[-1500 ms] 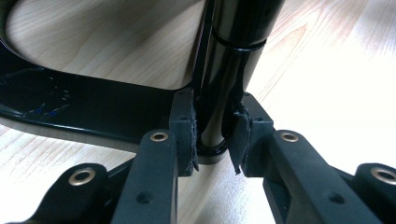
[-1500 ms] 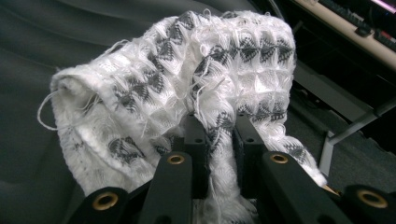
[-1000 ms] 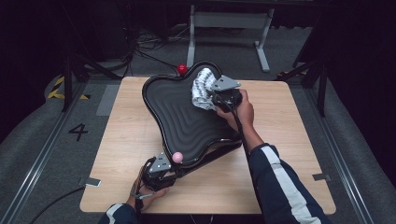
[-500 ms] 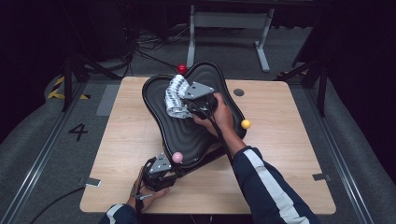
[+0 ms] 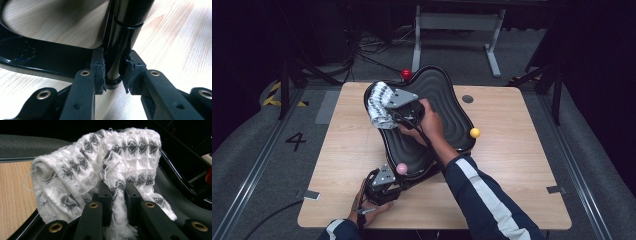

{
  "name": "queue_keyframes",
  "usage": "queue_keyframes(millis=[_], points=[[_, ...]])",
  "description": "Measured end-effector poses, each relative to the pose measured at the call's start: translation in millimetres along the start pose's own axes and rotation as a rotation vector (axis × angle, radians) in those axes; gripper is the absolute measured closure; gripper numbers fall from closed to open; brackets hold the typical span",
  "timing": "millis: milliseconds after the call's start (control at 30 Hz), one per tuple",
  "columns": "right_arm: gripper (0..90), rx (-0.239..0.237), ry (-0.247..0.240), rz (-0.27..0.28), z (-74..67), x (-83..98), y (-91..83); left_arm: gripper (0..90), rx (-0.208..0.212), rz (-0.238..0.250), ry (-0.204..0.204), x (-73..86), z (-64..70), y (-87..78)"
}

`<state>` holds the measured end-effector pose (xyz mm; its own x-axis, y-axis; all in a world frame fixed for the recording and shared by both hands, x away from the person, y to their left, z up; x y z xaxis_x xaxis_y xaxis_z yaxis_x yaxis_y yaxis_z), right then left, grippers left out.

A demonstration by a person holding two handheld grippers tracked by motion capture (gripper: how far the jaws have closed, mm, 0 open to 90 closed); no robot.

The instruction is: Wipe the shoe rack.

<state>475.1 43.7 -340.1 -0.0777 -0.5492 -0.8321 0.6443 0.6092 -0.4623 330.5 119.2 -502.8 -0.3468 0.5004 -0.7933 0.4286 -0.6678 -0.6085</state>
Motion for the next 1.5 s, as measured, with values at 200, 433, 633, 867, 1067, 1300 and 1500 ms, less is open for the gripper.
queue_keyframes(millis=[200, 433, 633, 867, 1067, 1300, 1500], points=[[79.7, -0.004, 0.012, -0.012, 8.5, 6.3, -4.9, 72.1, 0.003, 0.0, -0.004, 0.1, 0.0, -0.1], [79.8, 0.062, 0.063, -0.041, 45.5, 31.3, -20.6, 72.1, 0.005, 0.0, 0.001, 0.2, -0.3, -0.3], [80.1, 0.134, 0.094, -0.078, 79.4, 49.2, -31.1, 72.1, 0.006, 0.0, -0.004, 0.1, -0.2, -0.4], [80.1, 0.205, 0.152, -0.104, 114.1, 65.0, -37.0, 72.1, 0.007, 0.0, 0.0, 0.2, -0.4, -0.5], [80.0, 0.238, 0.205, -0.118, 135.0, 76.8, -43.4, 72.1, 0.006, -0.002, 0.001, 0.2, -0.5, -0.7], [79.8, 0.247, 0.217, -0.111, 137.9, 78.0, -44.0, 71.9, 0.009, 0.0, 0.004, 0.1, -1.9, -0.5], [79.9, 0.201, 0.18, -0.09, 119.1, 65.1, -38.7, 71.9, 0.015, 0.001, -0.006, 0.2, -1.0, -0.2]])
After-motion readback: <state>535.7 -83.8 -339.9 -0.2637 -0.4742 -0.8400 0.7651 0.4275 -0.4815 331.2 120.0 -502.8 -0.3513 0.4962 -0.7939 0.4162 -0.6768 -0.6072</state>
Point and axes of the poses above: each handheld gripper's, and its own axes: y roughly forward along the jaws, x roughly out of its underside, z roughly to its right, the point moved 4 cm from there along y, roughly forward along the jaws, and after that the axes turned 6 degrees about y, right-handed, at the moved point
